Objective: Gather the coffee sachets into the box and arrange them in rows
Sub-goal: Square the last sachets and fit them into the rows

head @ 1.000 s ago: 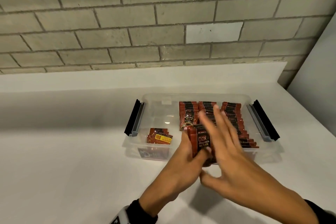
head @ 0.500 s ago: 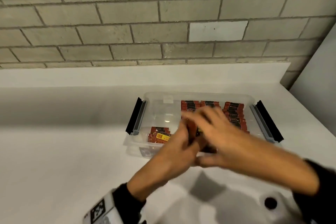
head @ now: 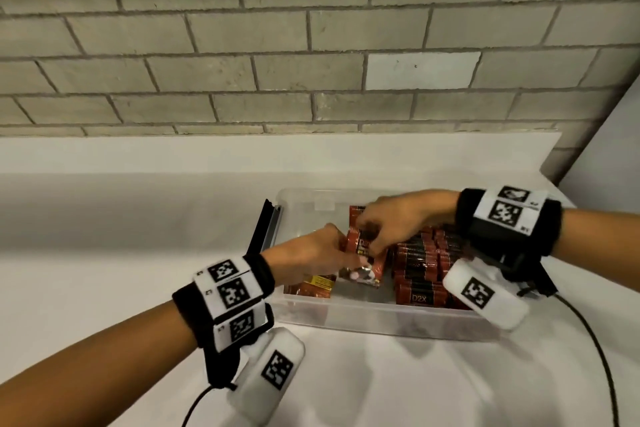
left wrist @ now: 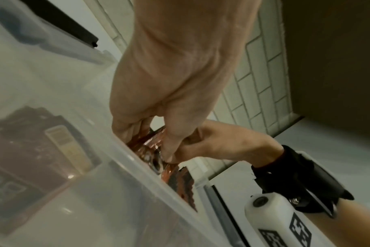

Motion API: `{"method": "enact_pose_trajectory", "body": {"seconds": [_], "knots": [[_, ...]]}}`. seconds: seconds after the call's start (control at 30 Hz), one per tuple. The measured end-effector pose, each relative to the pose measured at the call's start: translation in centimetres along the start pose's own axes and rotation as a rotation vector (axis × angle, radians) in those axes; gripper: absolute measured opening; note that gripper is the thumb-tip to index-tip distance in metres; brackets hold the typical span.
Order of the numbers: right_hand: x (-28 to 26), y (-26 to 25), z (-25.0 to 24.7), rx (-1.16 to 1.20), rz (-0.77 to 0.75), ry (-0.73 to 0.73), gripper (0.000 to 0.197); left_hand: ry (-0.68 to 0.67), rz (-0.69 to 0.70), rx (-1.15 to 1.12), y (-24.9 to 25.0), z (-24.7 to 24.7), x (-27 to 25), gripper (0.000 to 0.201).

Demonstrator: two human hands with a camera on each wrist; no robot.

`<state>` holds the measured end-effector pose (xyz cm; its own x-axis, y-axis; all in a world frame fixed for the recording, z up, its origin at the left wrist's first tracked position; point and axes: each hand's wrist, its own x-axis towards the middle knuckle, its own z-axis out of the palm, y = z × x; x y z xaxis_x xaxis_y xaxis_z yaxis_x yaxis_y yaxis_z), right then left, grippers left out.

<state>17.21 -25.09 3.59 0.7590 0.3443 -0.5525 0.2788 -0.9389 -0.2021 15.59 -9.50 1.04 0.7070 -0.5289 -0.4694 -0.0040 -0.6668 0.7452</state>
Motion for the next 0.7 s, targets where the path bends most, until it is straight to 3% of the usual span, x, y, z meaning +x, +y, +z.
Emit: {"method": "enact_pose_trajectory", "body": {"seconds": [0.13, 0.23, 0.3, 0.43, 0.57, 0.67, 0.7], "knots": [[2.4, 0.4, 2.5, -0.053, 0.060, -0.081, 0.011, -0.086, -0.156, 0.174, -0.8, -0.8, 2.2, 0.047], [3.1, 0.5, 2.8, -0.084, 0.087, -0.041, 0.010, -0.096, -0.151, 0.219, -0.4, -1.3, 3.0, 0.026], [3.2, 0.6, 2.6, -0.140, 0.085, 0.048, 0.019, -0.169, -0.117, 0.250, 0.0, -1.5, 3.1, 0.013], [3.0, 0.9, 2.4, -0.271, 0.102, 0.188, 0.016, -0.355, -0.094, 0.413, 0.7, -1.1, 2.8, 0.043], [2.9, 1.2, 2.5, -0.262, 0.112, 0.241, 0.027, -0.349, -0.052, 0.540, 0.9, -0.5, 2.9, 0.068], [2.7, 1.5, 2.8, -0.249, 0.088, 0.298, 0.008, -0.335, -0.057, 0.581, 0.9, -0.2, 3.2, 0.073], [2.7, 1.6, 2.9, -0.227, 0.080, 0.323, 0.016, -0.333, -0.065, 0.588, 0.9, -0.1, 3.3, 0.073]]}}
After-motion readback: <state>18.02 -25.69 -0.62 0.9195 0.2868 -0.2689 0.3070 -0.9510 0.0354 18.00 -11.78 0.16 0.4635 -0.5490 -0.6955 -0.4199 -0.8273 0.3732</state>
